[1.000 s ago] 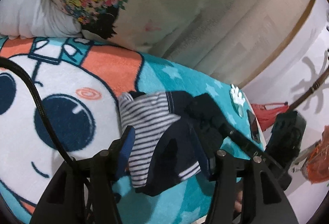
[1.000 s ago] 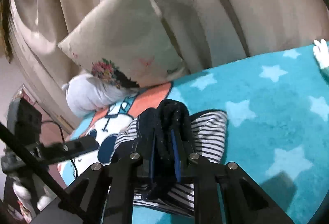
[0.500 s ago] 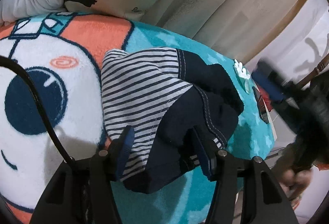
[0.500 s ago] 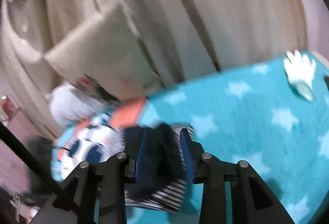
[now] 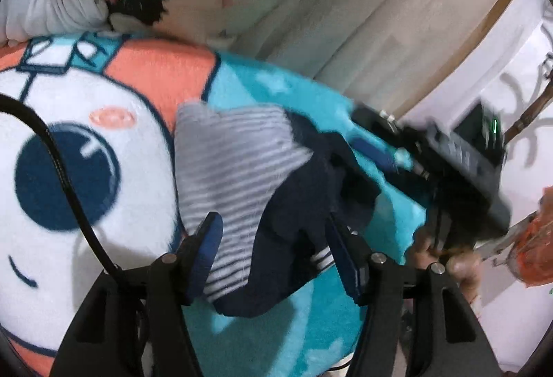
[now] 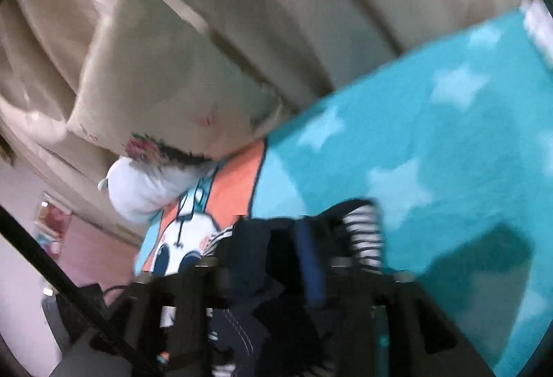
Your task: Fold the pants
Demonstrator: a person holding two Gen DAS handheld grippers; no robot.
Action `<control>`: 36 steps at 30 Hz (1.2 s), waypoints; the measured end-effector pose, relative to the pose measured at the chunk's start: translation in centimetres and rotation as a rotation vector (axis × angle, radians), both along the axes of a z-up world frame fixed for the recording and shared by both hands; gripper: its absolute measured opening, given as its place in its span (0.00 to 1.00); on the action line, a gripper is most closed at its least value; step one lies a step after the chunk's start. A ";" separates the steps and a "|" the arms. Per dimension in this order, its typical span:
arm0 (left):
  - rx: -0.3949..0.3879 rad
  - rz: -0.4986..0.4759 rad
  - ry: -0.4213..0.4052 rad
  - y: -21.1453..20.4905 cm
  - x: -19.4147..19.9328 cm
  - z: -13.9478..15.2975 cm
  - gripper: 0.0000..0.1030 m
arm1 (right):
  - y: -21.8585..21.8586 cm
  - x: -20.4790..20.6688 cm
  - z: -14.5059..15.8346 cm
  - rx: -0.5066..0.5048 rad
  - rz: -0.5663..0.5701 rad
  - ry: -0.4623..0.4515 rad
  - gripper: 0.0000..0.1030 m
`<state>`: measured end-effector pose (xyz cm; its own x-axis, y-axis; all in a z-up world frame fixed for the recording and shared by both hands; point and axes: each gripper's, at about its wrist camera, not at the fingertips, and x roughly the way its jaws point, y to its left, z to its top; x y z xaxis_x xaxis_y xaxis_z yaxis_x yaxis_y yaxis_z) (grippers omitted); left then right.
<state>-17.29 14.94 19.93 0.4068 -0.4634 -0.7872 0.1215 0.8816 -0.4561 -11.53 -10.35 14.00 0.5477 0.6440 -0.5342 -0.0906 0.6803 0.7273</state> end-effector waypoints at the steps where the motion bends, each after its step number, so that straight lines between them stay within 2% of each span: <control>1: -0.018 0.019 -0.014 0.8 0.2 0.5 0.63 | -0.6 -0.5 0.4 -0.032 -0.017 -0.017 0.68; 3: -0.054 0.068 0.004 2.2 1.1 0.6 0.69 | -1.1 -0.9 0.3 -0.069 0.002 -0.014 0.69; 5: -0.094 0.117 0.051 3.8 2.0 -0.4 0.69 | -1.4 -0.8 -0.8 -0.072 0.039 0.027 0.69; 8: -0.136 0.132 0.110 4.6 2.8 -2.1 0.69 | -1.2 -0.5 -2.6 -0.046 0.061 0.080 0.69; 11: -0.184 0.097 0.162 4.1 3.3 -3.3 0.70 | -0.4 -0.2 -3.8 -0.029 0.087 0.110 0.69; 16: -0.166 -0.008 0.169 1.0 2.8 -4.0 0.71 | 0.8 0.2 -5.0 0.032 0.130 0.100 0.69; 17: -0.174 -0.027 0.169 0.6 2.7 -4.0 0.59 | 0.8 0.4 -5.0 0.046 0.129 0.107 0.65; 18: -0.182 -0.042 0.174 0.3 2.6 -4.0 0.43 | 0.8 0.6 -5.2 0.070 0.132 0.126 0.51; 21: -0.189 -0.036 0.161 0.4 2.8 -3.8 0.34 | 0.7 0.5 -4.9 0.115 0.133 0.138 0.39; 25: -0.215 -0.013 0.133 1.8 3.5 -2.3 0.32 | 1.0 0.6 -3.0 0.149 0.130 0.107 0.36; 31: -0.169 0.046 0.053 4.2 5.9 1.2 0.33 | 3.4 2.9 0.6 0.184 0.148 0.014 0.35; 33: -0.115 0.079 0.039 4.8 6.8 1.5 0.39 | 4.3 3.6 0.4 0.174 0.145 0.008 0.37; 36: -0.031 0.140 0.058 5.6 7.6 0.0 0.41 | 5.5 4.2 -1.7 0.070 0.102 0.042 0.45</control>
<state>-9.66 20.53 19.96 0.4235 -0.4297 -0.7975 -0.0295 0.8734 -0.4862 -7.38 -4.80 12.33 0.4558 0.7316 -0.5069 -0.1254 0.6166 0.7772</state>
